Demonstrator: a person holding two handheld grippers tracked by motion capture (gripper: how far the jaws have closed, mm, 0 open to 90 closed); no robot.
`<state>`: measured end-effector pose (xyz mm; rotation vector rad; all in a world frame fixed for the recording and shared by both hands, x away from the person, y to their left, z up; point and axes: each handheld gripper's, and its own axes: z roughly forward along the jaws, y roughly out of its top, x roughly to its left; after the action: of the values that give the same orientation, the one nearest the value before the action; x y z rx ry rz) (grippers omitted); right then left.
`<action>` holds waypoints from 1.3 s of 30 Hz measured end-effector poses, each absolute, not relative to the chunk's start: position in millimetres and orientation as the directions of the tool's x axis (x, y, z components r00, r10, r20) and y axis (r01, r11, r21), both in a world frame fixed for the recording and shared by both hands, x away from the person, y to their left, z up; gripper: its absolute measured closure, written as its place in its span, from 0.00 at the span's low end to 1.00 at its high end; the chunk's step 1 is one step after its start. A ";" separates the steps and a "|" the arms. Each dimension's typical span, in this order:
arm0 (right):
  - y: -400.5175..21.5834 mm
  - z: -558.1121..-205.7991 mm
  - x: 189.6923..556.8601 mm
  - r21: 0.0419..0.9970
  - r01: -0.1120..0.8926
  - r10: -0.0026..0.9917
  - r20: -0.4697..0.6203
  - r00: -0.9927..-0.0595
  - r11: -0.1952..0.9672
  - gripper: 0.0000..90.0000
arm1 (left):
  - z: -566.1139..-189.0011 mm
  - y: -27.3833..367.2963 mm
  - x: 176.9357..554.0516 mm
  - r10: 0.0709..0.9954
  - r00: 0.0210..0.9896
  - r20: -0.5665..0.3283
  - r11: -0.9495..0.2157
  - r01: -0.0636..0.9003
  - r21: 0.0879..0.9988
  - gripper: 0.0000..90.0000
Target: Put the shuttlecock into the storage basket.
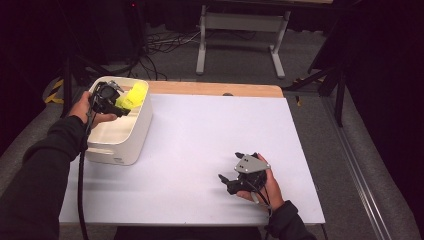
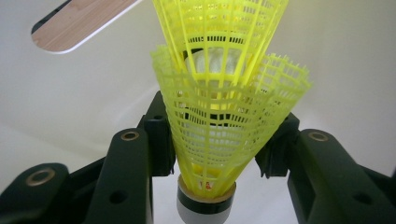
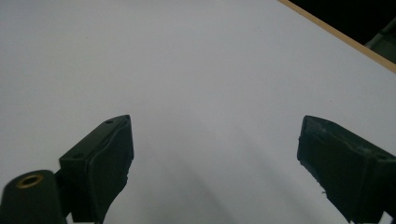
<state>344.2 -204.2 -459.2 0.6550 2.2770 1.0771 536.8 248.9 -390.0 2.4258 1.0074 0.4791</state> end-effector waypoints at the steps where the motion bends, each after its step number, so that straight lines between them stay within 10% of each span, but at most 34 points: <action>1: -204.2 -459.2 344.0 0.802 0.198 0.622 -0.255 -0.741 0.564 0.13 | -390.5 247.6 536.8 0.727 0.673 0.135 -0.626 0.569 0.533 0.61; 19: -205.6 -458.4 344.3 0.799 0.209 0.631 -0.255 -0.733 0.565 0.13 | -392.8 238.4 537.4 0.718 0.672 0.183 -0.656 0.564 0.502 0.23; 39: -210.1 -452.6 340.1 0.812 0.184 0.646 -0.279 -0.711 0.554 0.13 | -370.0 243.7 515.0 0.713 0.662 0.230 -0.623 0.450 0.640 0.13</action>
<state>340.1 -210.1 -452.6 0.6653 2.2257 1.0717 515.0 243.7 -370.0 2.3336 0.8991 0.6412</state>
